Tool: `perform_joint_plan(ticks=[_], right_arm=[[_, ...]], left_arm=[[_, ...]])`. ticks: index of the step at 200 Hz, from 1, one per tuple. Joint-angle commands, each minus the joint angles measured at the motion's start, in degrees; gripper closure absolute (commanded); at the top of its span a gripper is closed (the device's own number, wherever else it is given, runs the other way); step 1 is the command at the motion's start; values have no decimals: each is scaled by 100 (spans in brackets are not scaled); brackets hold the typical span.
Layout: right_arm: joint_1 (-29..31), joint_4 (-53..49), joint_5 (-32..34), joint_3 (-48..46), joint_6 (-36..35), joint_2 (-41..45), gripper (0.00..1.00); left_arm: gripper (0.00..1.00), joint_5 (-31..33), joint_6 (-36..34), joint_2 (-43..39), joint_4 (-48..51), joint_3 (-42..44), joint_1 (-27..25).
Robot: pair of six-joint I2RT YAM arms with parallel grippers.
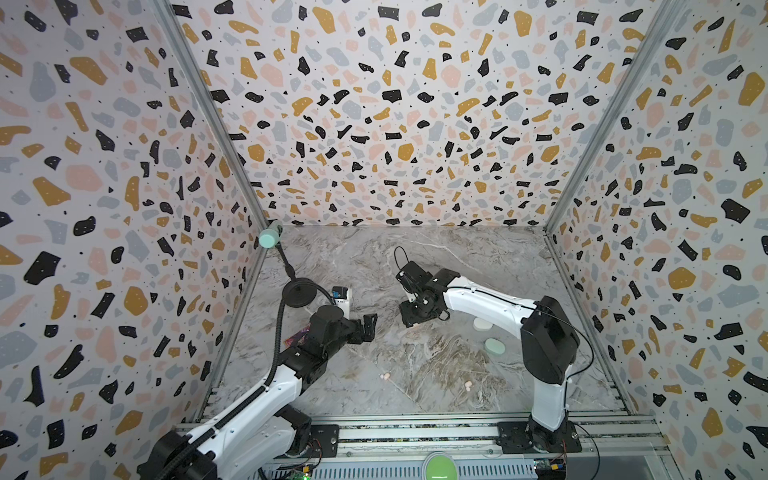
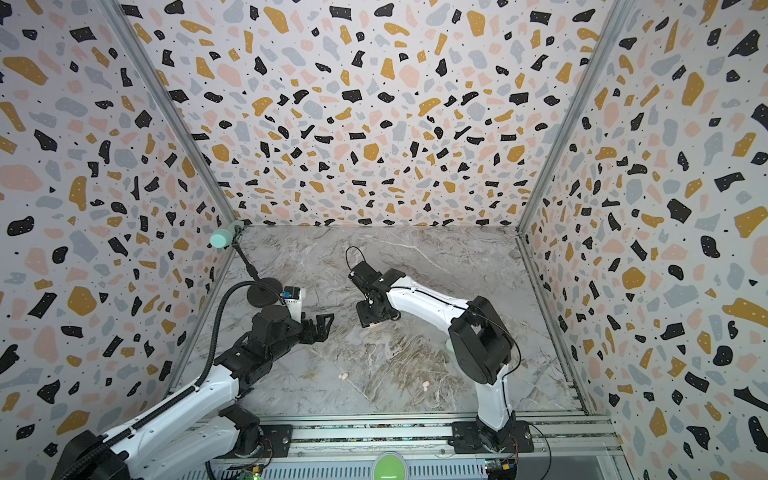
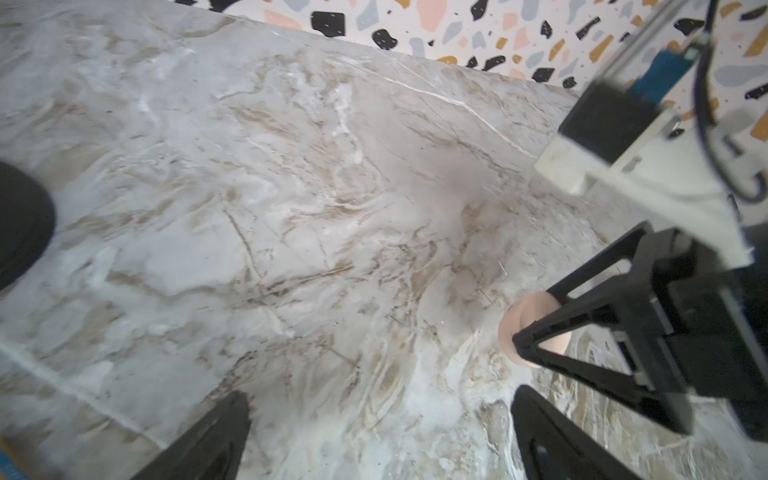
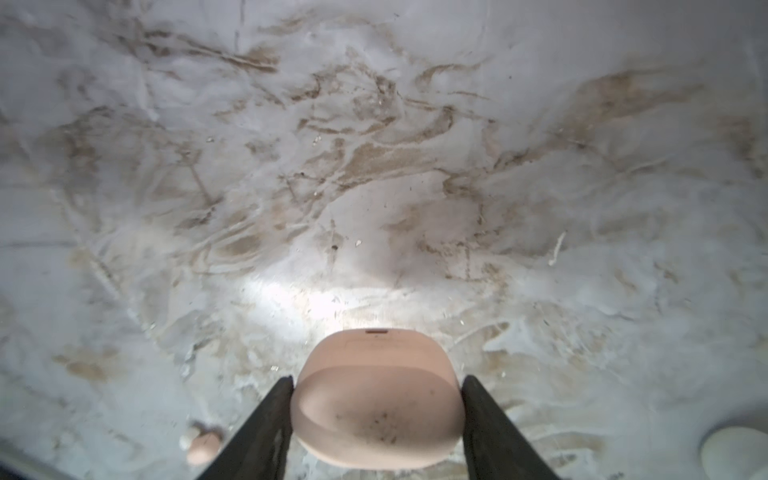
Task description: Insert the wireless bluetooth earbuds into the charging case
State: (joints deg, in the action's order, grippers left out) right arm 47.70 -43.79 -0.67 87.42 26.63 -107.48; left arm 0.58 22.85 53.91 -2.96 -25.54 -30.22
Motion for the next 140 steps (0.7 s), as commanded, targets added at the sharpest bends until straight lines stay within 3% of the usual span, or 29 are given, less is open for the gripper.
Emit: perform_joint_plan(ticks=[1,75,109,140], right_arm=[[-160,-447,-239,-166,27,611,42],[-667,-1401,-917,-298,-91,1757,42],[-792,-1644,-1188,-304,-74,2137,42],[-803,-1721,-1305,-380,25,2344,42]], left_arm=[[0,114,-358,157,-577,-144,-367],[0,-690,-1703,751,-2568,40,-1471],[0,-1416,-2273,1322,-3258,-93,-1600],[2,-2160,-2253,2181,-4021,-435,-1633]])
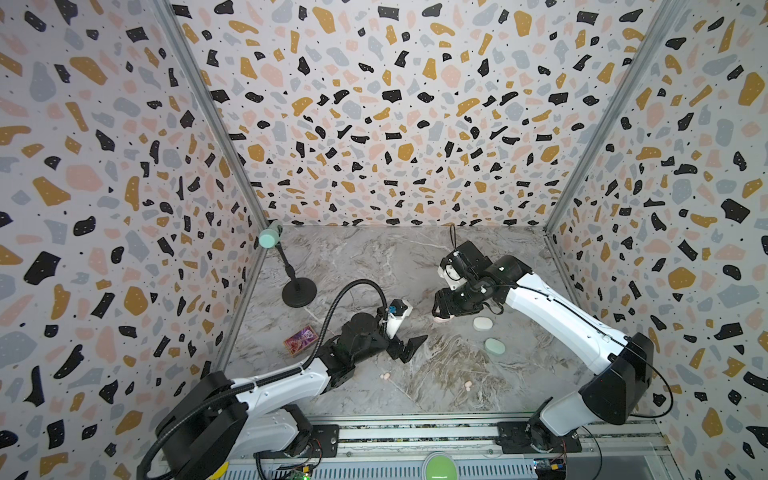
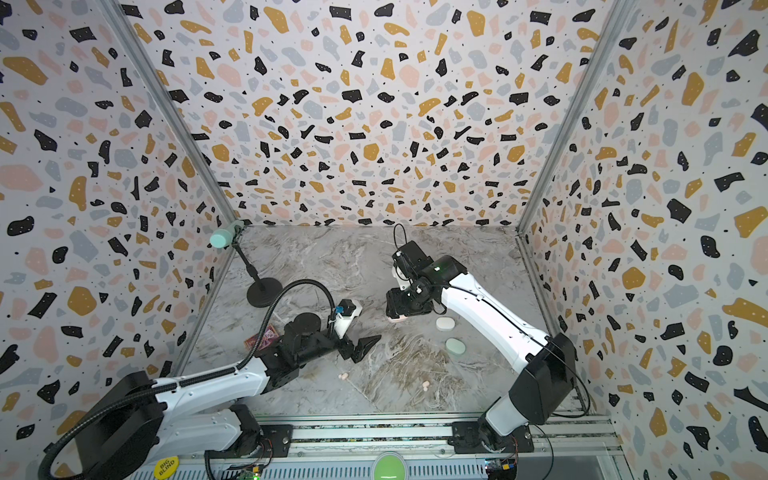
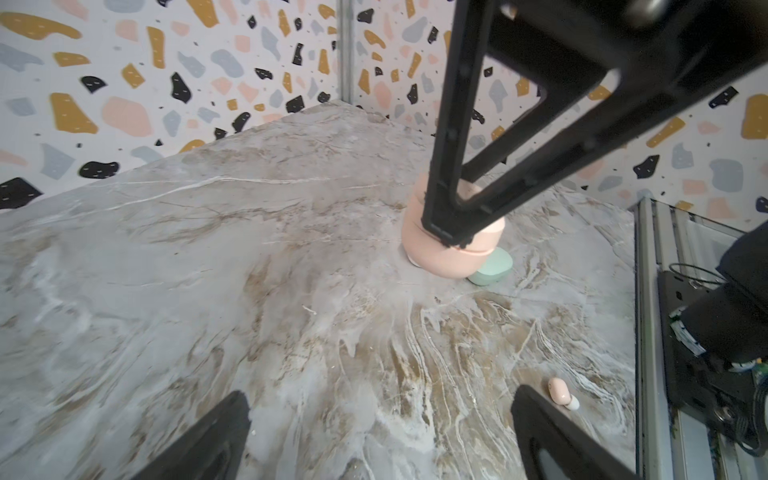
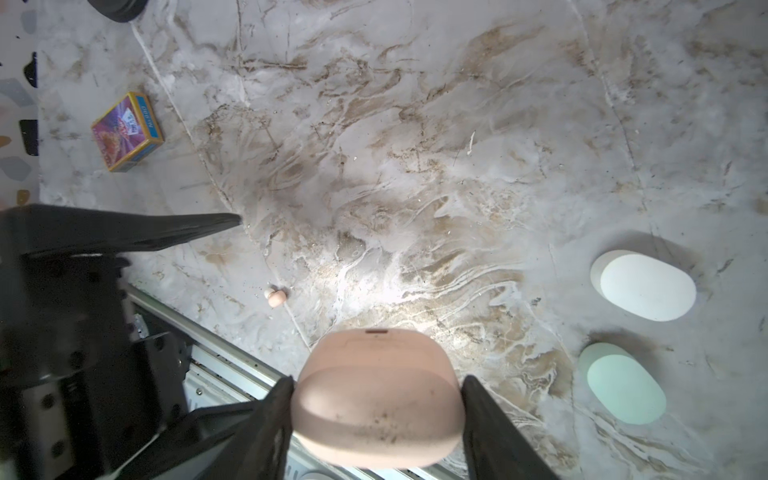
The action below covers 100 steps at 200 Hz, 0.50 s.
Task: Insert the wireless bluetooth earbuds into the charging case
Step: 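Close the left gripper on the pink case held by the right gripper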
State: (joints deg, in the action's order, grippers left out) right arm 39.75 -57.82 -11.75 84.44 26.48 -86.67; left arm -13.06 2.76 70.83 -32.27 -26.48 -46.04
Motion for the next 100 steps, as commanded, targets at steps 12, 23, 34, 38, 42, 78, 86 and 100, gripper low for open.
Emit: perform_joint_plan(ticks=[12,23,34,38,42,78,86,100], right_arm=[[-19,-309,-197,-119,93,334,42],[-20,-296,-210,-151,144,391,42],[-26,-253,-250,-189,187,442,42],[-28,-233,-252,-204,203,456,42],[-28,-214,-264,-221,215,472,42],[-37,-1,-458,-358,303,529,42],[-37,16,-504,-354,305,527,42],[-37,42,-555,-343,335,529,42]], left_arm=[[3,-986,-174,786,-1442,-435,-110],[4,-1108,-157,1010,-1708,-517,-171],[5,-1211,-169,1172,-1898,-591,-216],[5,-1238,-170,1226,-1964,-609,-232],[5,-1255,-172,1270,-2011,-632,-246],[7,-1429,-153,1556,-2589,-626,-321],[8,-1475,-145,1606,-2670,-630,-336],[9,-1498,-105,1679,-2773,-654,-356]])
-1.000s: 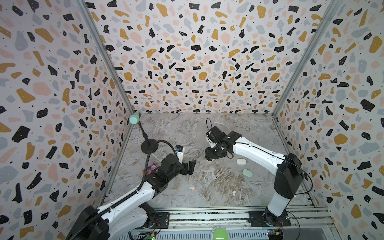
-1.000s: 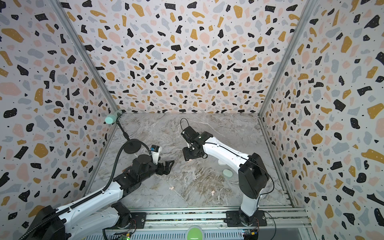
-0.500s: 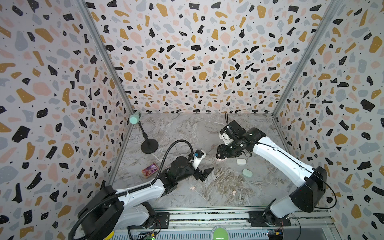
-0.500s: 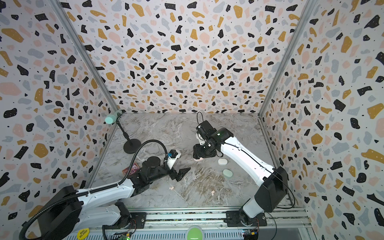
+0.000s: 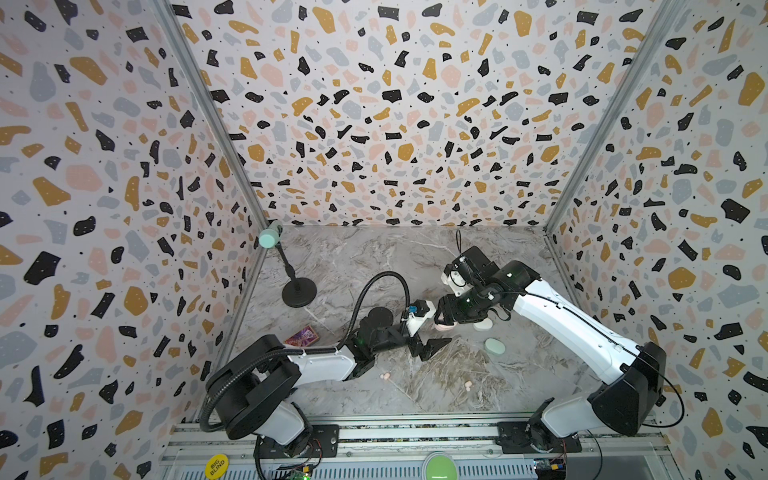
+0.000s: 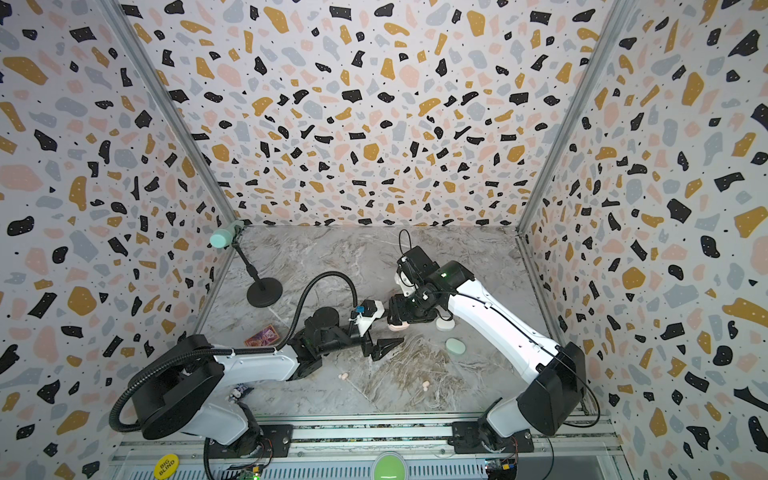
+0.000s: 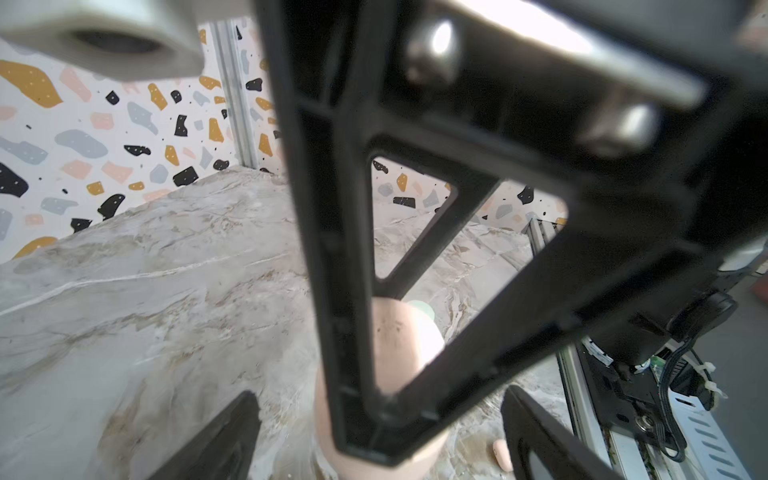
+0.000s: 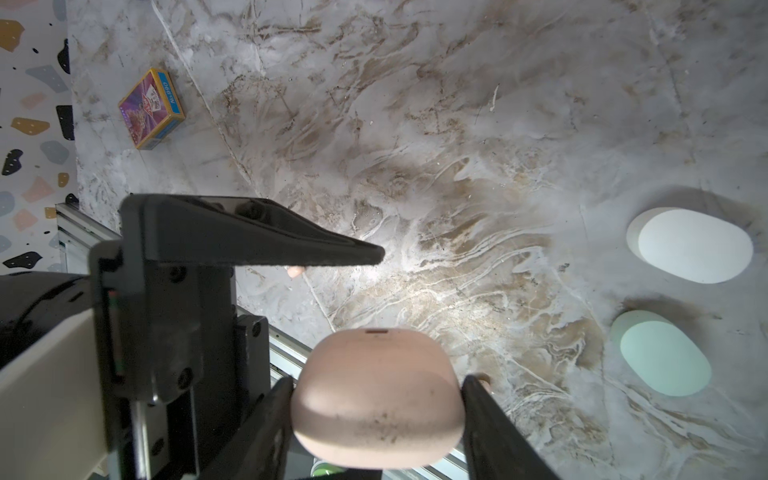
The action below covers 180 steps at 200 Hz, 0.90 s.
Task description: Insert the wireless bluetooth earbuds into the charging case
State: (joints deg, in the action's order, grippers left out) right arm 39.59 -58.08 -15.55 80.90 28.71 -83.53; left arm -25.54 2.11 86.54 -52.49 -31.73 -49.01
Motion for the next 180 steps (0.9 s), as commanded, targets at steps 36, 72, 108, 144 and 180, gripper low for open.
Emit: perform_joint_plan(ticks=[36,72,108,144,180], right_arm=[[-30,130,-345,59,220,249,42],[-29,190,-396,59,297,267,42],[-26,219,-423,83,337,276,43],[-26,183,-422,147,351,276,43],[-29,183,-448,145,363,270,43]], left_arm=[[14,-228,-19,194,-886,-123,-91],[21,-197,-21,201,-867,-132,-108],[31,-197,-57,232,-777,-158,-126],[36,-190,-104,251,-718,-187,-135],[42,-162,-118,233,-699,-193,-144]])
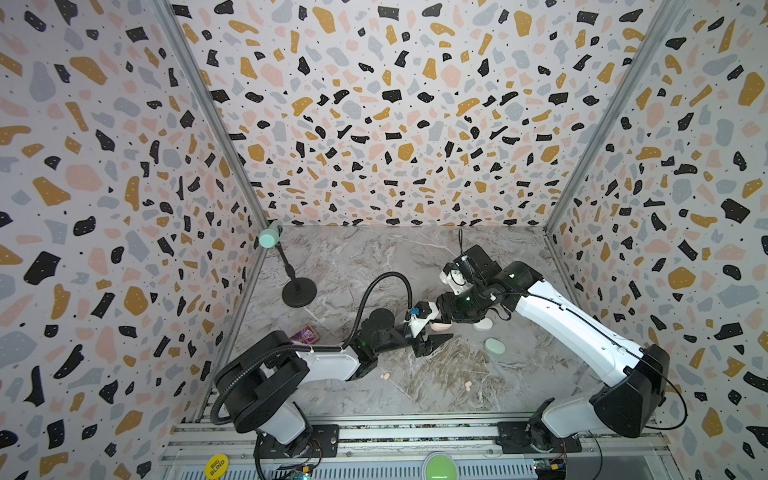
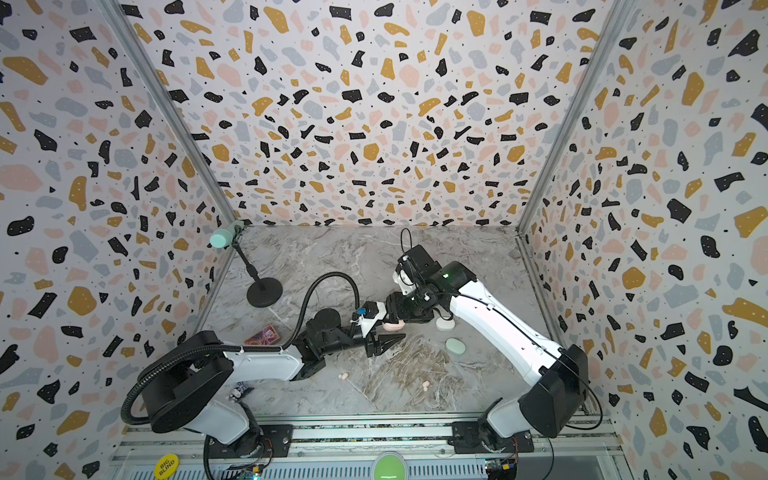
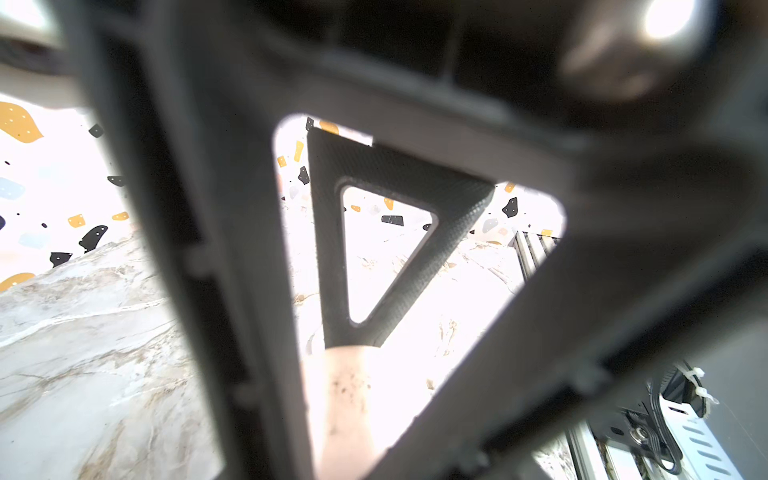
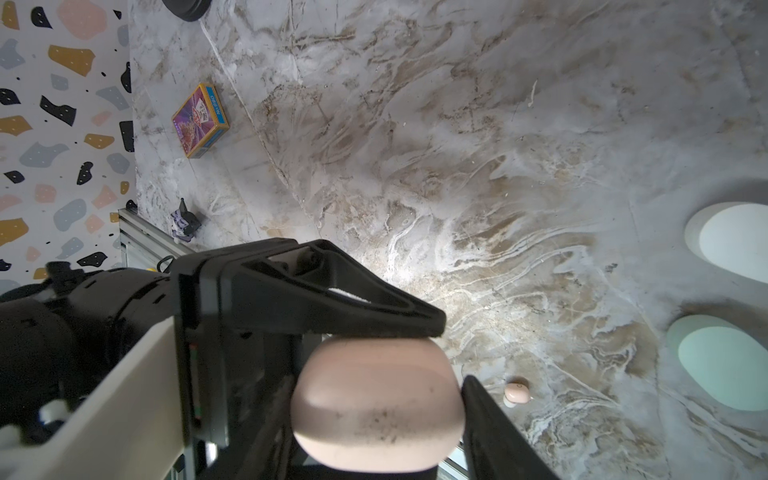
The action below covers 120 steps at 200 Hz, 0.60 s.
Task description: Insert the wireless bluetooth earbuds into the charging case
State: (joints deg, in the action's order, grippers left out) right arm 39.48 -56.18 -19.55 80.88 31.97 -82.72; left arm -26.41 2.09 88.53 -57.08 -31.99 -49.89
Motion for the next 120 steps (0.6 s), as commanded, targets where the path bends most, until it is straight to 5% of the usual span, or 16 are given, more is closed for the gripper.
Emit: perform_joint_plan(ticks=[1,120], right_arm=[[-19,-7,-49,147,38,188,43],[-15,-7,-103,165,48,181,43]], left_arm=[[42,-79,-118,33,-237,-167,-61],[55,-135,-145,55,-115,-217,-70]])
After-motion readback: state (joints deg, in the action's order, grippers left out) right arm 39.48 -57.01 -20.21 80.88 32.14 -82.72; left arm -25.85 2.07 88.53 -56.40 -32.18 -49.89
